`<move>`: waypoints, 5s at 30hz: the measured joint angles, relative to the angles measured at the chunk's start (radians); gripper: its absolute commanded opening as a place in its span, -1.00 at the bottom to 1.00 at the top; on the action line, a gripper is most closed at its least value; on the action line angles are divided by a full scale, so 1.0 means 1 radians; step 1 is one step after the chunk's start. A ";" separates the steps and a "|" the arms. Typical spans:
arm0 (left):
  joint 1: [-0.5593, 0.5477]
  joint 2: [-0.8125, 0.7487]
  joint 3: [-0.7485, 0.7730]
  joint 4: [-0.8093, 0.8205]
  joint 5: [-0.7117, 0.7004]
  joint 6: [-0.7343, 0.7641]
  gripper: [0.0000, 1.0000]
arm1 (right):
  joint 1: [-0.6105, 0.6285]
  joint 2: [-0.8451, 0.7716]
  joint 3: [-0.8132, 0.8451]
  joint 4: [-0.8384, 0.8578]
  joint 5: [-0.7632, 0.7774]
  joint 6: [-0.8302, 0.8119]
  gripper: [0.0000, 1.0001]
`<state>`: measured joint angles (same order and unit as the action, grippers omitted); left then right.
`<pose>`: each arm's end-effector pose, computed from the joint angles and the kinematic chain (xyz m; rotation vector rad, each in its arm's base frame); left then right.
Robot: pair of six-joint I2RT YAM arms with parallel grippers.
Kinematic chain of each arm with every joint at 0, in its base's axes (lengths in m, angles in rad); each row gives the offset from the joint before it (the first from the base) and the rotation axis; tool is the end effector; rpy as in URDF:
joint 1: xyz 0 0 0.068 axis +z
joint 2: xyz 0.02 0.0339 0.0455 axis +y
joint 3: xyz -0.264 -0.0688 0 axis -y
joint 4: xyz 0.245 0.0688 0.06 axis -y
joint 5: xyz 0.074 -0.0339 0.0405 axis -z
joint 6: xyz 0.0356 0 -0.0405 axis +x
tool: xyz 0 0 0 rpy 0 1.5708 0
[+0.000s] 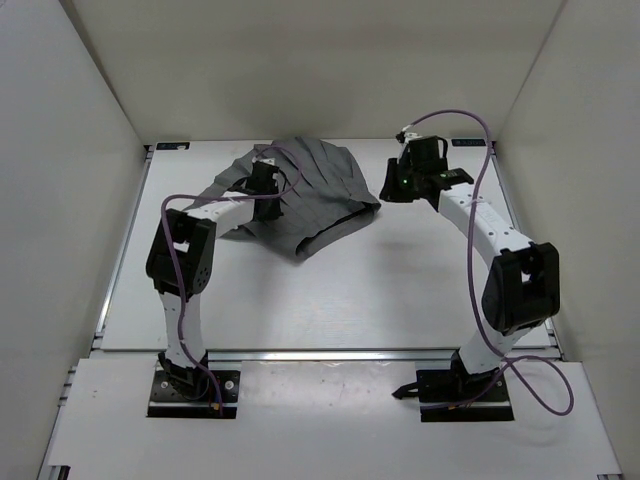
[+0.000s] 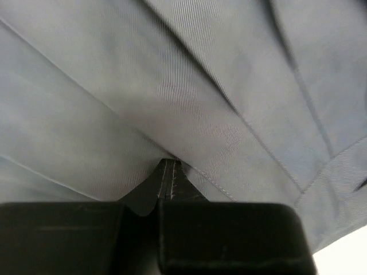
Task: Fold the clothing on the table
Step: Flatten the skirt out
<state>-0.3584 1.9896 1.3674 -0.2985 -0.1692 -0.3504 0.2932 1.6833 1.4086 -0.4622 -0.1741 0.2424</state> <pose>0.4024 -0.1443 0.1738 -0.0608 2.4745 -0.0926 0.3644 0.1165 0.2938 -0.1498 2.3361 0.4710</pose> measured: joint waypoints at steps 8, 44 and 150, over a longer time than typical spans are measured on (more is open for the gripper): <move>-0.047 0.011 -0.047 -0.042 -0.003 -0.119 -1.00 | -0.021 -0.137 -0.113 0.006 -0.004 -0.016 -0.62; -0.108 -0.086 0.038 0.178 0.292 -0.169 -0.95 | 0.184 -0.340 -0.423 -0.026 -0.103 0.029 -0.99; 0.078 0.163 0.098 0.266 0.583 -0.020 -1.00 | -0.185 0.328 -0.014 0.146 -0.140 0.000 -0.99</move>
<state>-0.2806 2.1529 1.4654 -0.0330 0.4137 -0.3702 0.1085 2.0109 1.3945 -0.3157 -0.3141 0.2424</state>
